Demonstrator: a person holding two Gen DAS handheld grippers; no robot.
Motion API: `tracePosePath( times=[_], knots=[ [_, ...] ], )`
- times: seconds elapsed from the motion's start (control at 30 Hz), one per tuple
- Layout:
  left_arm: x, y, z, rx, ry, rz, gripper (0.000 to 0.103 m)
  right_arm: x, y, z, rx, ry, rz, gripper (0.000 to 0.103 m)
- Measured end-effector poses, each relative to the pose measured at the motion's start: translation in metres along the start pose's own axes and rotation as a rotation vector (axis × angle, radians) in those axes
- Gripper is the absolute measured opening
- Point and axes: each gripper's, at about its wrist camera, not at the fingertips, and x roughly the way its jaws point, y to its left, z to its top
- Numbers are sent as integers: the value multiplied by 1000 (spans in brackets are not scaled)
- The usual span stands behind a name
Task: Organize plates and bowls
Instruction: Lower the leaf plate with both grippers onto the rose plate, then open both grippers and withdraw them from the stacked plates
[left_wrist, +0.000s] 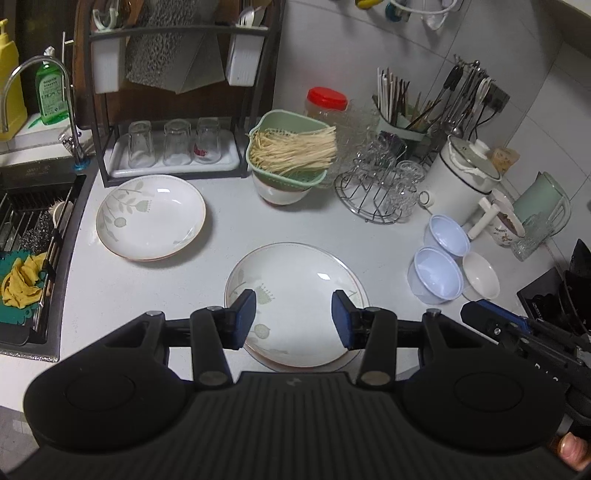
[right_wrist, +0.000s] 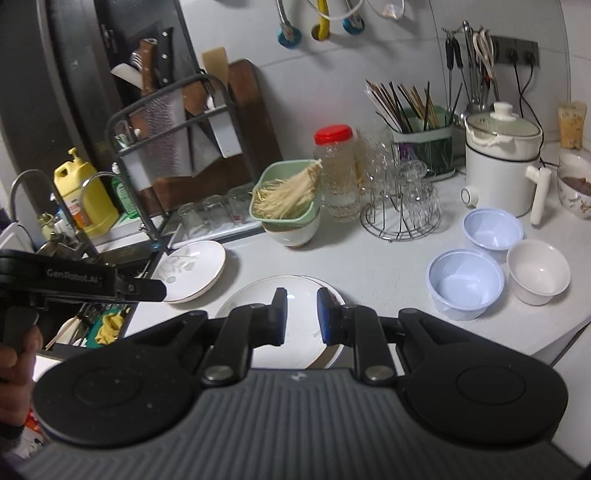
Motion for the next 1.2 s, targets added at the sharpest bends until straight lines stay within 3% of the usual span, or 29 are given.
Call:
tracePosePath(
  times=[0.33,0.87,1.2],
  knots=[
    [-42,-16,-34,0,-24,53,52,-31,6,-8,-33,-36,46,21],
    [-76,-29,-103,-112,-19,131,53,-62,23,-34,-152,-11,138,21],
    [-85,-12,-101,-194,-55,185,55,-54,26,-33,-188,1,177,21]
  ],
)
